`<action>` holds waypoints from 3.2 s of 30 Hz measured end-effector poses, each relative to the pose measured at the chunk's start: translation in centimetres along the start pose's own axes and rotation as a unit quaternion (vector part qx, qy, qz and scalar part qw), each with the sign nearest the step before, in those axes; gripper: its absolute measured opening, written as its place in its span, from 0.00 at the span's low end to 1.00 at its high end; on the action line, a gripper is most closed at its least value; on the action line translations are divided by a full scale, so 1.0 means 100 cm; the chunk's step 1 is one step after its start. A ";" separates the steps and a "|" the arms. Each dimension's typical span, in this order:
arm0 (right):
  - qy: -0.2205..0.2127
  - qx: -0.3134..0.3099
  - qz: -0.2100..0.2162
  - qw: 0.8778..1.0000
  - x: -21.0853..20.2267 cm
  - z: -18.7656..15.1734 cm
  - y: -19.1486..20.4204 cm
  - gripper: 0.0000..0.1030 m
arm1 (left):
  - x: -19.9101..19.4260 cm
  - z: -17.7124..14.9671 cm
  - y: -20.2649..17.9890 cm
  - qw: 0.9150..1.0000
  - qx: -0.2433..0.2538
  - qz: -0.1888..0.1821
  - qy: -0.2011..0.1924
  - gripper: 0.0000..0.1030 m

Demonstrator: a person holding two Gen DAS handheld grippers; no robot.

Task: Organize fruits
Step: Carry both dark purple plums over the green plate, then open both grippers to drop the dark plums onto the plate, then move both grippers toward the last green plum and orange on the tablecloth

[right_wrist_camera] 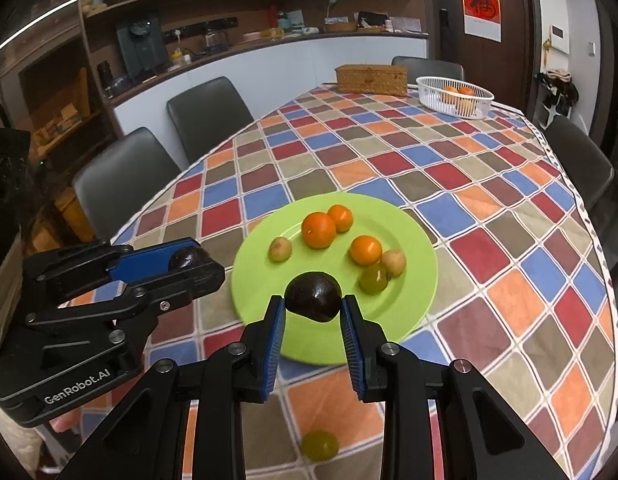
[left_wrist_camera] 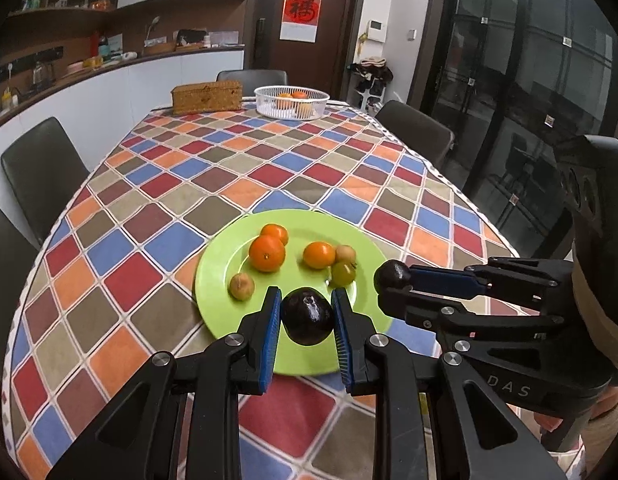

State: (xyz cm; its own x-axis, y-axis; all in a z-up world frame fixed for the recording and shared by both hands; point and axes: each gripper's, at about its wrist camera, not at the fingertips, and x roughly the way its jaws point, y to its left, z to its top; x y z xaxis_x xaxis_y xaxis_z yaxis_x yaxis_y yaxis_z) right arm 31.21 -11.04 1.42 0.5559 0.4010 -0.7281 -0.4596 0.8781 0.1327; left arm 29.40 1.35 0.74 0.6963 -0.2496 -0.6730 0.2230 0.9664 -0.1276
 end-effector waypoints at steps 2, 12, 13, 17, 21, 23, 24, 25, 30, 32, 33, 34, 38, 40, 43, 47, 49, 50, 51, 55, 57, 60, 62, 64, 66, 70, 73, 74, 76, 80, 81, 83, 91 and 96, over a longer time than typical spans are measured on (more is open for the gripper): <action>0.004 0.003 0.000 1.000 0.010 0.005 -0.005 0.29 | 0.011 0.003 0.005 1.000 -0.005 -0.002 0.004 0.25; 0.038 0.001 -0.011 0.999 0.052 0.017 -0.014 0.29 | 0.057 0.007 0.029 0.999 -0.031 -0.009 0.034 0.25; 0.041 0.000 -0.012 0.999 0.055 0.017 -0.014 0.29 | 0.060 0.007 0.030 0.999 -0.033 -0.009 0.037 0.25; 0.054 -0.002 -0.018 0.998 0.067 0.016 -0.015 0.29 | 0.075 0.006 0.036 0.998 -0.037 -0.011 0.051 0.25; 0.063 -0.005 -0.021 0.998 0.076 0.017 -0.015 0.29 | 0.083 0.006 0.039 0.997 -0.037 -0.011 0.060 0.25; 0.066 -0.006 -0.023 0.998 0.079 0.017 -0.016 0.29 | 0.084 0.006 0.039 0.998 -0.034 -0.006 0.061 0.25; 0.067 -0.006 -0.024 0.997 0.079 0.017 -0.016 0.29 | 0.085 0.007 0.039 0.998 -0.033 -0.003 0.060 0.25; 0.067 -0.006 -0.025 0.997 0.080 0.017 -0.016 0.29 | 0.085 0.008 0.040 0.998 -0.032 0.000 0.059 0.25; 0.068 -0.002 -0.025 0.997 0.079 0.018 -0.017 0.30 | 0.082 0.009 0.040 0.998 -0.030 0.007 0.053 0.34; 0.068 0.003 -0.025 0.997 0.078 0.018 -0.018 0.35 | 0.078 0.009 0.038 0.998 -0.026 0.012 0.050 0.34; 0.065 0.004 -0.026 0.998 0.076 0.018 -0.018 0.36 | 0.075 0.009 0.036 0.998 -0.023 0.015 0.049 0.34; 0.062 0.004 -0.028 0.998 0.073 0.018 -0.019 0.36 | 0.072 0.010 0.035 0.998 -0.020 0.018 0.048 0.34; 0.049 0.003 -0.034 0.998 0.057 0.016 -0.018 0.37 | 0.054 0.011 0.027 0.999 -0.006 0.028 0.037 0.35; 0.043 0.003 -0.034 0.999 0.049 0.016 -0.017 0.37 | 0.044 0.011 0.024 0.999 -0.001 0.030 0.031 0.36; 0.025 -0.002 -0.038 0.999 0.030 0.016 -0.013 0.37 | 0.024 0.012 0.014 0.999 0.010 0.032 0.019 0.38; 0.000 -0.007 -0.045 0.999 0.003 0.014 -0.009 0.44 | -0.001 0.014 0.001 0.999 0.026 0.036 0.001 0.42; -0.015 -0.011 -0.047 0.999 -0.012 0.012 -0.006 0.44 | -0.012 0.014 -0.004 0.999 0.030 0.035 -0.007 0.46; -0.020 -0.011 -0.047 0.999 -0.019 0.011 -0.005 0.44 | -0.018 0.013 -0.008 0.999 0.033 0.033 -0.011 0.46; -0.024 -0.011 -0.047 0.999 -0.025 0.010 -0.005 0.44 | -0.026 0.012 -0.012 0.999 0.037 0.032 -0.016 0.48; -0.048 -0.006 -0.053 0.997 -0.052 0.001 -0.005 0.51 | -0.046 0.006 -0.029 0.997 0.056 0.033 -0.032 0.55; -0.060 -0.003 -0.058 0.996 -0.067 -0.006 -0.006 0.51 | -0.056 0.002 -0.040 0.997 0.067 0.030 -0.039 0.57; -0.072 0.001 -0.065 0.995 -0.084 -0.015 -0.008 0.51 | -0.064 -0.004 -0.052 0.996 0.079 0.024 -0.042 0.59; -0.078 0.003 -0.071 0.994 -0.096 -0.022 -0.010 0.52 | -0.069 -0.009 -0.061 0.995 0.087 0.021 -0.044 0.61; -0.082 0.007 -0.076 0.994 -0.105 -0.029 -0.012 0.55 | -0.071 -0.013 -0.068 0.994 0.095 0.018 -0.045 0.62; -0.085 0.007 -0.081 0.993 -0.111 -0.036 -0.014 0.56 | -0.072 -0.018 -0.077 0.993 0.105 0.016 -0.042 0.63; -0.083 0.006 -0.091 0.992 -0.119 -0.051 -0.015 0.56 | -0.069 -0.028 -0.089 0.992 0.118 0.007 -0.031 0.64; -0.075 0.011 -0.092 0.993 -0.122 -0.063 -0.018 0.56 | -0.065 -0.037 -0.098 0.991 0.132 0.002 -0.022 0.65; -0.071 0.014 -0.093 0.993 -0.122 -0.069 -0.020 0.56 | -0.064 -0.040 -0.101 0.990 0.137 -0.001 -0.019 0.65; -0.063 0.018 -0.096 0.993 -0.120 -0.077 -0.023 0.56 | -0.060 -0.046 -0.105 0.989 0.146 -0.006 -0.014 0.65; -0.044 0.035 -0.098 0.994 -0.114 -0.097 -0.030 0.56 | -0.049 -0.059 -0.112 0.987 0.161 -0.015 0.003 0.65; -0.039 0.038 -0.099 0.994 -0.113 -0.100 -0.031 0.56 | -0.045 -0.063 -0.114 0.986 0.164 -0.018 0.009 0.65; -0.027 0.046 -0.099 0.994 -0.108 -0.110 -0.034 0.56 | -0.038 -0.069 -0.116 0.985 0.169 -0.024 0.019 0.65; 0.016 0.068 -0.100 0.993 -0.089 -0.138 -0.043 0.56 | -0.011 -0.088 -0.117 0.981 0.182 -0.036 0.058 0.65; 0.032 0.073 -0.102 0.992 -0.078 -0.147 -0.046 0.56 | 0.005 -0.095 -0.115 0.978 0.188 -0.041 0.076 0.65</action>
State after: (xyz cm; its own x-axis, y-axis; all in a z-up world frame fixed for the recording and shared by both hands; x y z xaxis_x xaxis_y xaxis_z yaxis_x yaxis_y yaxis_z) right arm 18.80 -21.99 -3.45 0.5794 0.1980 -0.7906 -0.2344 0.9696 0.0710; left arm 20.65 -9.30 -5.06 0.5624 -0.2849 -0.7763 0.5285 0.8458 0.0725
